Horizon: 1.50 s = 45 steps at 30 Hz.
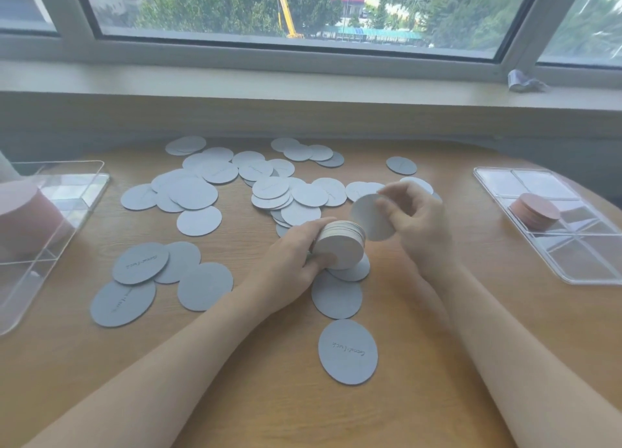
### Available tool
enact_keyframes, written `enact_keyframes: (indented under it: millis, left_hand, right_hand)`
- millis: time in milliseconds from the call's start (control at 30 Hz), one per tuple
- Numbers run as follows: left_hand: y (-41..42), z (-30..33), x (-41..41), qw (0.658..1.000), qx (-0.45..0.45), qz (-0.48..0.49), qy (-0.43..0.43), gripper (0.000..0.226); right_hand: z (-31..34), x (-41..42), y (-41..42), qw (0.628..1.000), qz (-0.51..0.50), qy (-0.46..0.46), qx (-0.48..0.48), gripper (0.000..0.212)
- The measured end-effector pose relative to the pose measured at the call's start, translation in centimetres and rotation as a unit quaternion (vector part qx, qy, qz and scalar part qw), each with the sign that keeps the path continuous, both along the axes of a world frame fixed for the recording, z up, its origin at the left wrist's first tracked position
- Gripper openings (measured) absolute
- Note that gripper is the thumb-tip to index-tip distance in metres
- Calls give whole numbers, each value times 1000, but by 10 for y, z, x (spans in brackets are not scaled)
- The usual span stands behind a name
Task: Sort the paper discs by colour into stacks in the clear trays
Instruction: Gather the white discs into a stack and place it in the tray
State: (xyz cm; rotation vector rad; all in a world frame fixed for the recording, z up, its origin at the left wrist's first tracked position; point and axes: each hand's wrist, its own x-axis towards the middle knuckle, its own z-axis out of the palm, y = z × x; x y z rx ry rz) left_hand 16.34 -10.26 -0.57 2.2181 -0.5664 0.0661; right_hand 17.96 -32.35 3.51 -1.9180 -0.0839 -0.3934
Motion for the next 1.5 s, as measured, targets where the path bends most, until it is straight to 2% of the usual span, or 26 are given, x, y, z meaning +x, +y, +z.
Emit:
enact_keyframes:
  millis: [67,133,233,300,400,467,533,633,700,800,867,933,1033,1167,1500]
  left_hand:
    - [0,-1,0,1000,2,16,-18,62]
    - [0,-3,0,999,13,26,-38,65]
    - [-1,-5,1,996,48,44,-67,65]
    - [-2,-5,1,993,71,40,-85,64]
    - [-3,-7,2,988,107,37,-108,62]
    - [-3,-8,3,985,124,36,-115,63]
    - [-4,-8,4,984,134,28,-112,65]
    - [-2,-6,3,978,153,43,-135,63]
    - [5,-1,5,973,144,91,-155,57]
    - [22,6,16,952,129,224,-164,51]
    - [34,9,24,926,167,304,-150,50]
    - [47,9,31,910,210,339,-118,49]
    - [75,8,40,892,263,364,-41,58]
    - [97,10,44,879,286,378,41,62]
    - [92,23,39,884,301,358,5,49]
  right_hand:
    - [-4,-1,16,998,25,-12,49,5]
    - [-13,-6,27,996,83,-15,43,12]
    - [-25,-14,30,985,162,-13,-62,30]
    - [-28,-12,26,968,199,-5,-152,50]
    - [-29,-8,24,947,211,11,-242,73]
    - [-30,-8,26,946,215,-3,-242,72]
    - [-31,-8,25,952,219,-19,-214,62]
    - [-30,-9,21,964,203,0,-174,52]
    - [-29,-8,17,972,174,-4,-161,51]
    - [-23,-9,12,987,126,-15,-100,48]
    - [-23,-7,8,991,101,-13,-82,48]
    - [-25,-6,5,991,93,-1,-91,49]
    - [-30,-5,4,991,93,25,-94,53]
    - [-30,-4,6,990,92,28,-106,53]
    - [-32,-4,5,990,94,28,-102,52]
